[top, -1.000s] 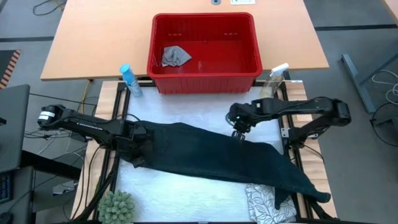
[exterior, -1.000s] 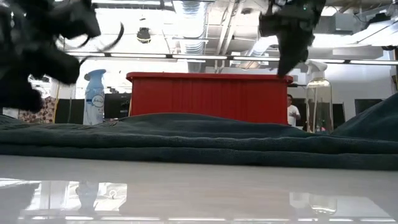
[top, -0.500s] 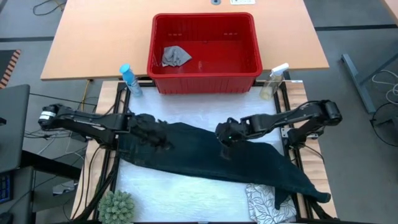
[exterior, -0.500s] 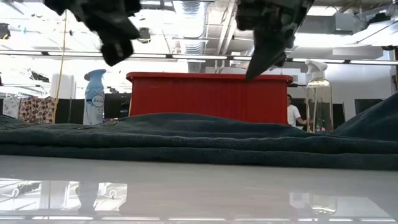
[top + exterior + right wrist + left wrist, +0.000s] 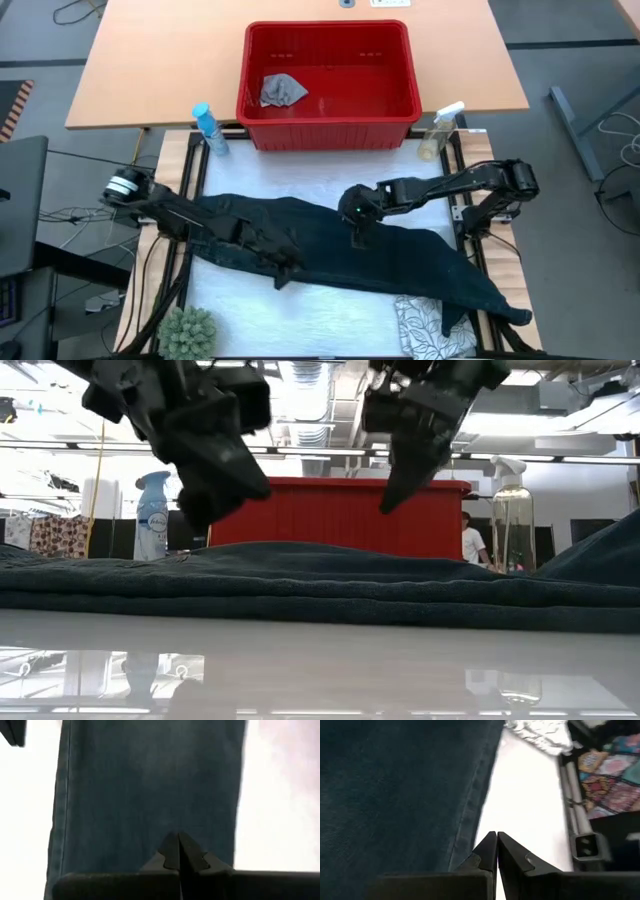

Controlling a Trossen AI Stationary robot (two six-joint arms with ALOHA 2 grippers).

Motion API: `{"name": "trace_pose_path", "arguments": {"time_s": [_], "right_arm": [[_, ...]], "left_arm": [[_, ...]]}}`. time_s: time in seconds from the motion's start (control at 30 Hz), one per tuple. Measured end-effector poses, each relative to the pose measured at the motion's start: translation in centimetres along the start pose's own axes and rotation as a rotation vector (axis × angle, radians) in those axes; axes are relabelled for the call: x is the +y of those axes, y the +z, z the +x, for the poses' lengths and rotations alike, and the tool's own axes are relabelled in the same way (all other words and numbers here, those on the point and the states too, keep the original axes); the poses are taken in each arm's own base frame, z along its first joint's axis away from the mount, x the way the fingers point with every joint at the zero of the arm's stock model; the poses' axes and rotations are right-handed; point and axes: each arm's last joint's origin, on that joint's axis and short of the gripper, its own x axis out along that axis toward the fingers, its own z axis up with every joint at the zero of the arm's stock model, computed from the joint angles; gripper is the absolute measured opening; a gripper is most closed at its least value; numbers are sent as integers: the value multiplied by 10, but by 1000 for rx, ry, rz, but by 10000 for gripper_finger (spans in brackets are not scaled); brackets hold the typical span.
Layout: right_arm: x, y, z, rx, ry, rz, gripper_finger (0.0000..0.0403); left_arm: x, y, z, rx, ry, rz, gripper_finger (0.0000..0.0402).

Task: Fold laundry
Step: Fold the dark blue pants

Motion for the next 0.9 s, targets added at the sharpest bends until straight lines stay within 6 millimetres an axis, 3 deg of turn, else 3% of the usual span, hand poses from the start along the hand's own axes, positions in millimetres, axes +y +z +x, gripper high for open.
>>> {"name": "trace_pose_path", "arguments": {"time_s": [0.3, 0.6, 0.9], "right_arm": [[-1, -5, 45, 89, 92, -54, 14], [-14, -7, 76, 103, 85, -42, 14], [-41, 4, 85, 4, 98, -14, 14]], "left_arm": [[-6, -9, 44, 114, 99, -8, 0], [9, -35, 38, 349, 299, 21, 0], [18, -42, 29, 438, 447, 36, 0]]}}
